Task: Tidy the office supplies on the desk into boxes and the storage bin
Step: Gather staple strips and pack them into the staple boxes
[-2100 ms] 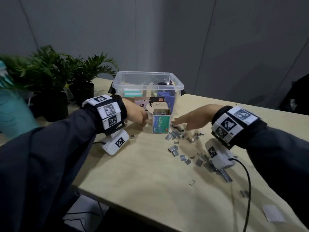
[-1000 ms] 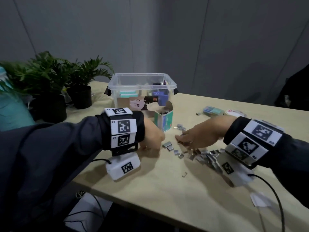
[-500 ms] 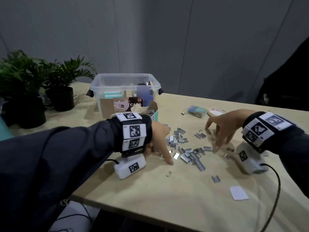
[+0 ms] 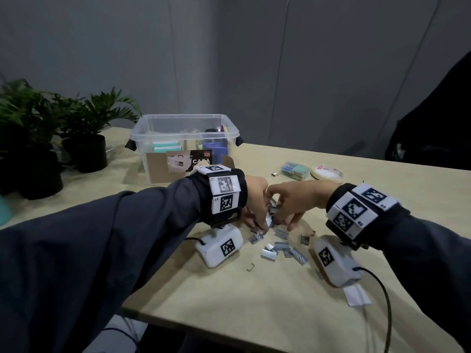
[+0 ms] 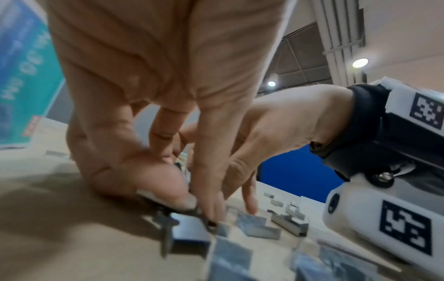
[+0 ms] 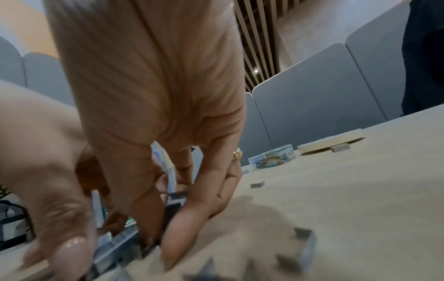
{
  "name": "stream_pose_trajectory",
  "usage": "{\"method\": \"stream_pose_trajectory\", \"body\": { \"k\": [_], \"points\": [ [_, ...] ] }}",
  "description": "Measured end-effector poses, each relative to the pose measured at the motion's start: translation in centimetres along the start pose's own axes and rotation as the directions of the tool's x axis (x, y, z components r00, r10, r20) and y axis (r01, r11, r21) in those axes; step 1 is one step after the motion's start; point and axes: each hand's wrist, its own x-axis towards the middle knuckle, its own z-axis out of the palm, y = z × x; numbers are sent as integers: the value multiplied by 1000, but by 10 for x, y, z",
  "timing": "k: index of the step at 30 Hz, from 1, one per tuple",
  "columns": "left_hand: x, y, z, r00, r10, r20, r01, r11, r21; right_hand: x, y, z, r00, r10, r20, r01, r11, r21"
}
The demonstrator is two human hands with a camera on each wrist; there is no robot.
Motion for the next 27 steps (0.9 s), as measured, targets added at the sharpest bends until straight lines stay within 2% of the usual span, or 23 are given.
{"method": "stream_pose_trajectory", "body": {
  "k": [3, 6, 10, 14, 18, 22, 27],
  "points": [
    [-1, -2, -4, 995, 28, -96, -15, 992, 128, -1, -2, 0, 1000, -26, -3, 26, 1000, -1],
    [-4, 0, -4, 976, 83, -204, -27, 964, 263, -3, -5, 1, 992, -86, -93, 85, 996, -19],
    [-12, 3, 4, 967, 163, -197, -82, 928, 364, -3, -7, -2, 984, -102, -143, 83, 987, -135],
    [-15, -2, 6, 974, 152, -170, -82, 929, 362, -12, -23, -30, 960, -145, -239, 105, 979, -173],
    [-20, -13, -2, 972, 185, -148, -126, 931, 342, -15, -59, -60, 873, -331, -359, 313, 943, -109],
    [-28, -30, -12, 975, 188, -118, -144, 940, 310, 1, -93, -60, 819, -471, -328, 441, 882, -165],
    [-51, -55, -40, 956, 229, -183, -200, 966, 162, 27, -106, -41, 770, -600, -215, 482, 769, -421]
  ]
}}
